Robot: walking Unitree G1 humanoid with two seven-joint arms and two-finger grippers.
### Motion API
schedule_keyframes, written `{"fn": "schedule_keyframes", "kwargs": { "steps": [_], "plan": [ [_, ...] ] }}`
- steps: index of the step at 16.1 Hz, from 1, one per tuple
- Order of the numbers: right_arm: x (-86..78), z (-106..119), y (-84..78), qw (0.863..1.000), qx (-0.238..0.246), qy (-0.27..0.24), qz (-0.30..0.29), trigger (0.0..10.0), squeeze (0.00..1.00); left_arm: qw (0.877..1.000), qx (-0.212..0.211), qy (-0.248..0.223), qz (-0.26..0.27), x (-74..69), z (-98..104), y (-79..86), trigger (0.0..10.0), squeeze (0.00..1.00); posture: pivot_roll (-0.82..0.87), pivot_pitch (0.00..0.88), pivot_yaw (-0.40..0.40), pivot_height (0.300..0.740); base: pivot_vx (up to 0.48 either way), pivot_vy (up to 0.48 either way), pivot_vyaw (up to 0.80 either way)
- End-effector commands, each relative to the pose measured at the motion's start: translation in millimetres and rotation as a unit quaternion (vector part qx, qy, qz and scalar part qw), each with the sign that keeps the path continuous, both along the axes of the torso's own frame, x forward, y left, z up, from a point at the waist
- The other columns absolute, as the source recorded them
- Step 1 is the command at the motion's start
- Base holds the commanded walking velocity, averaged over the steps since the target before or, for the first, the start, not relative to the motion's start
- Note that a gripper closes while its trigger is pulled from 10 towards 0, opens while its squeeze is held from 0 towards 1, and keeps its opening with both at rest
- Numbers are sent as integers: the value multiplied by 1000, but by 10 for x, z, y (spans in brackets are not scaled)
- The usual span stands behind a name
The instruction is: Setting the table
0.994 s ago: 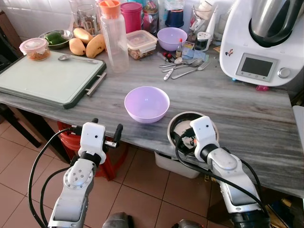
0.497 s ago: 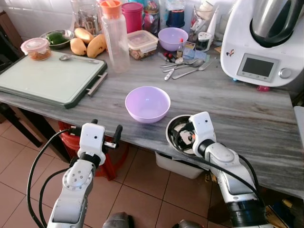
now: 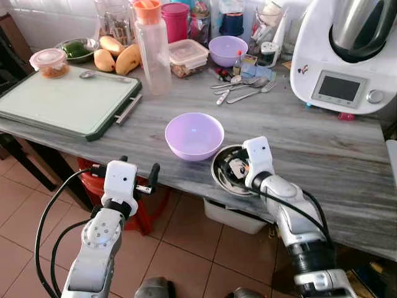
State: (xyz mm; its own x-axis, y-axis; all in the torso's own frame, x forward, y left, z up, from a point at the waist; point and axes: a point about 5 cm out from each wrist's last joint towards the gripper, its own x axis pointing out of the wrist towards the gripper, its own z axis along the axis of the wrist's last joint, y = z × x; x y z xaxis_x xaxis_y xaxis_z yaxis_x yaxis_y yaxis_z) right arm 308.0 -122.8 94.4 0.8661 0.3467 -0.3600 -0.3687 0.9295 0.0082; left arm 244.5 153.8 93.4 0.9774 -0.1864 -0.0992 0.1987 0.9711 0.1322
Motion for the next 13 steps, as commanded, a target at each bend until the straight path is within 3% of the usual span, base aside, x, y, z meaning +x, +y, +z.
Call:
{"fn": "schedule_keyframes", "kwargs": {
  "steps": [1, 8, 12, 13],
  "plan": [
    [50, 27, 3, 1000, 4, -6, -6, 10000, 0, 1000, 6, -5, -2, -4, 36, -4, 10000, 0, 18, 0, 34, 740, 0, 0, 0],
    [187, 43, 110, 1000, 27, -11, 1, 10000, 0, 1000, 4, -5, -2, -2, 41, -22, 10000, 0, 22, 0, 30, 740, 0, 0, 0],
    [172, 36, 77, 1000, 29, -12, 1, 10000, 0, 1000, 3, -5, 1, 6, 40, -25, 10000, 0, 18, 0, 29, 740, 0, 0, 0],
    [113, 83, -26, 999, 24, -23, -6, 10000, 0, 1000, 0, -10, 4, 16, 44, -17, 10000, 0, 8, 0, 30, 740, 0, 0, 0]
  ]
}}
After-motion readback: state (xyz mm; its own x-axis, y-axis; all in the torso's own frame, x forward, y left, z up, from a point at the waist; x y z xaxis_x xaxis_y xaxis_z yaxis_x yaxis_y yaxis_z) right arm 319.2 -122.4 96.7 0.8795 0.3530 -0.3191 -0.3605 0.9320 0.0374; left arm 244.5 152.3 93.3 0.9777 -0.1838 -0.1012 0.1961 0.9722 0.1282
